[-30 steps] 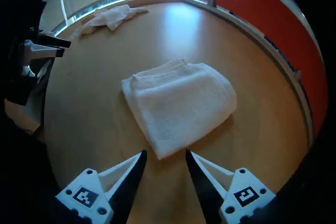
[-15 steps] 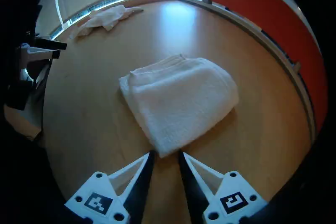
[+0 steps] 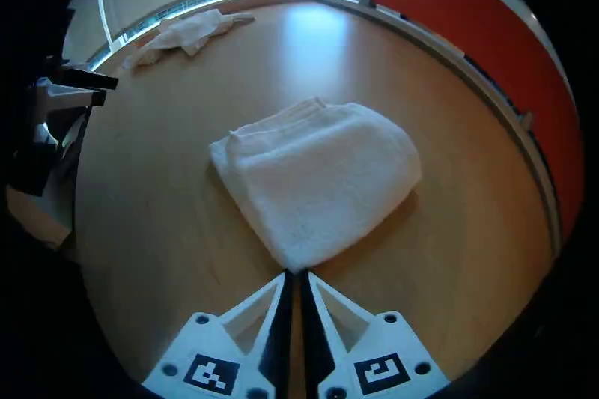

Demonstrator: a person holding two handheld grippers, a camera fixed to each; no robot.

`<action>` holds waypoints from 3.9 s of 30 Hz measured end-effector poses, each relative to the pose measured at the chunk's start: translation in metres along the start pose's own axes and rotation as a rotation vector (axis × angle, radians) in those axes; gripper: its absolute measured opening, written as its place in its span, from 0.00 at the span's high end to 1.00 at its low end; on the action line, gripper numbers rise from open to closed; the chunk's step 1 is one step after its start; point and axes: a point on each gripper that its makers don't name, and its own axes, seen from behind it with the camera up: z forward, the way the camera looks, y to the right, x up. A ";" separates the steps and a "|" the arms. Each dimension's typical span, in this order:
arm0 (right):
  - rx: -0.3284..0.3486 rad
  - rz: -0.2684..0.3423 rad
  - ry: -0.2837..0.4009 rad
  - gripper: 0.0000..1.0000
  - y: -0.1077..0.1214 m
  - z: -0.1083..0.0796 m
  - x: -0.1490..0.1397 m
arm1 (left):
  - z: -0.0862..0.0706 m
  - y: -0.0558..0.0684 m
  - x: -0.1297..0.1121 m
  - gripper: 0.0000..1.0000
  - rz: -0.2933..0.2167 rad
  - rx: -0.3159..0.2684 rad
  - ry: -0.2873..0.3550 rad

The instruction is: Fold towel

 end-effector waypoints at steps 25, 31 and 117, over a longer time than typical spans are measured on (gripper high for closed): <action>-0.081 -0.071 0.143 0.98 0.026 -0.048 0.064 | -0.002 0.008 0.014 0.07 0.017 -0.022 0.026; -0.118 -0.101 0.230 0.98 0.037 -0.076 0.105 | -0.002 0.012 0.021 0.07 0.026 -0.034 0.037; -0.442 0.104 0.212 0.98 0.286 -0.285 -0.060 | 0.033 0.075 0.053 0.07 0.168 -0.055 0.015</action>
